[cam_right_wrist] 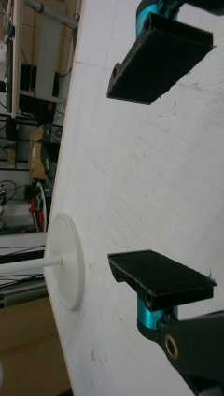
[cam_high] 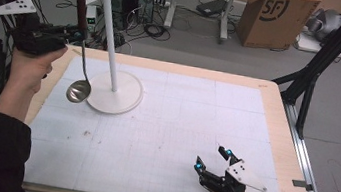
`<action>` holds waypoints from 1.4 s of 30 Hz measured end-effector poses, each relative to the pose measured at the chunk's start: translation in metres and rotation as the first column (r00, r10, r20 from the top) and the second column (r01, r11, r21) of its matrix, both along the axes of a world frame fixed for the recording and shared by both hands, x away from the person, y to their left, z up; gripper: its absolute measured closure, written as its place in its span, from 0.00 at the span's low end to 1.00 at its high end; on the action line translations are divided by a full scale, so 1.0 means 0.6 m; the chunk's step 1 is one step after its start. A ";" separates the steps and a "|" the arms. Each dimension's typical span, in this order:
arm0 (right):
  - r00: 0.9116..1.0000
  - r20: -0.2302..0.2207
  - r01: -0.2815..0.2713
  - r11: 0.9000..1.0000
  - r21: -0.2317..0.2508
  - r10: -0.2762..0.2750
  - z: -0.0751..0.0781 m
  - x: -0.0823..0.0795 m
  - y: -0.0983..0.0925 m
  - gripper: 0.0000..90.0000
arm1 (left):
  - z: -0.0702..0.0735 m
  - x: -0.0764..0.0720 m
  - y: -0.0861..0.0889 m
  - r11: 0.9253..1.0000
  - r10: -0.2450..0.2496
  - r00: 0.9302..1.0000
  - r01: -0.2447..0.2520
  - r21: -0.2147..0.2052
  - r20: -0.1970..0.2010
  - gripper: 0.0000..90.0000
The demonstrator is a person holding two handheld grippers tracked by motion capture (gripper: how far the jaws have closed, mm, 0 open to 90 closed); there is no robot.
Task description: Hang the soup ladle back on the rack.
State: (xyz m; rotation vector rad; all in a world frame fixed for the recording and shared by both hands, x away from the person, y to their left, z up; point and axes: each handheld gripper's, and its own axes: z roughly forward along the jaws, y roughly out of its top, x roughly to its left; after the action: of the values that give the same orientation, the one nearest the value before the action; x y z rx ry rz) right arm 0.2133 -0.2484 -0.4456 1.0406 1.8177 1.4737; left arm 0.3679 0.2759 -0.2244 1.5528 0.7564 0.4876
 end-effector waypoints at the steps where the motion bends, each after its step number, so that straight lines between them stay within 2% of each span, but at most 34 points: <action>1: 1.000 0.002 0.000 1.000 0.000 0.000 0.000 0.000 0.000 0.18 | 0.004 0.002 0.000 1.000 -0.004 1.000 0.004 -0.012 -0.001 0.83; 3: 1.000 -0.004 0.002 1.000 0.006 -0.002 0.001 -0.001 0.000 0.18 | 0.010 0.006 -0.002 1.000 -0.006 1.000 0.006 -0.024 -0.004 0.83; 8: 1.000 0.006 0.007 1.000 0.005 -0.007 0.002 -0.001 -0.003 0.18 | 0.021 0.011 -0.014 1.000 0.012 1.000 -0.012 0.008 -0.004 0.82; 19: 1.000 0.003 0.017 1.000 0.014 -0.017 0.002 -0.004 -0.008 0.18 | 0.018 0.023 -0.023 1.000 0.012 1.000 -0.011 0.012 -0.017 0.82; 27: 1.000 -0.002 0.022 1.000 0.015 -0.022 0.001 -0.003 -0.009 0.18 | 0.033 0.034 -0.027 0.999 0.028 1.000 -0.027 0.031 -0.015 0.82; 29: 1.000 -0.005 0.023 1.000 0.017 -0.023 0.001 -0.003 -0.010 0.18 | 0.035 0.038 -0.030 0.998 0.031 0.999 -0.030 0.048 -0.016 0.82; 42: 1.000 -0.003 0.029 0.999 0.022 -0.028 0.001 -0.001 -0.014 0.18 | 0.025 0.058 -0.035 0.997 0.049 0.998 -0.046 0.056 -0.045 0.82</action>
State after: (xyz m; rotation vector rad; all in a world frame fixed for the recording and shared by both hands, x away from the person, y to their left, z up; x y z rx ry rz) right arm 0.2127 -0.2570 -0.4453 1.0755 1.7851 1.4793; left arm 0.4028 0.2548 -0.2096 1.6052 0.8232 0.5126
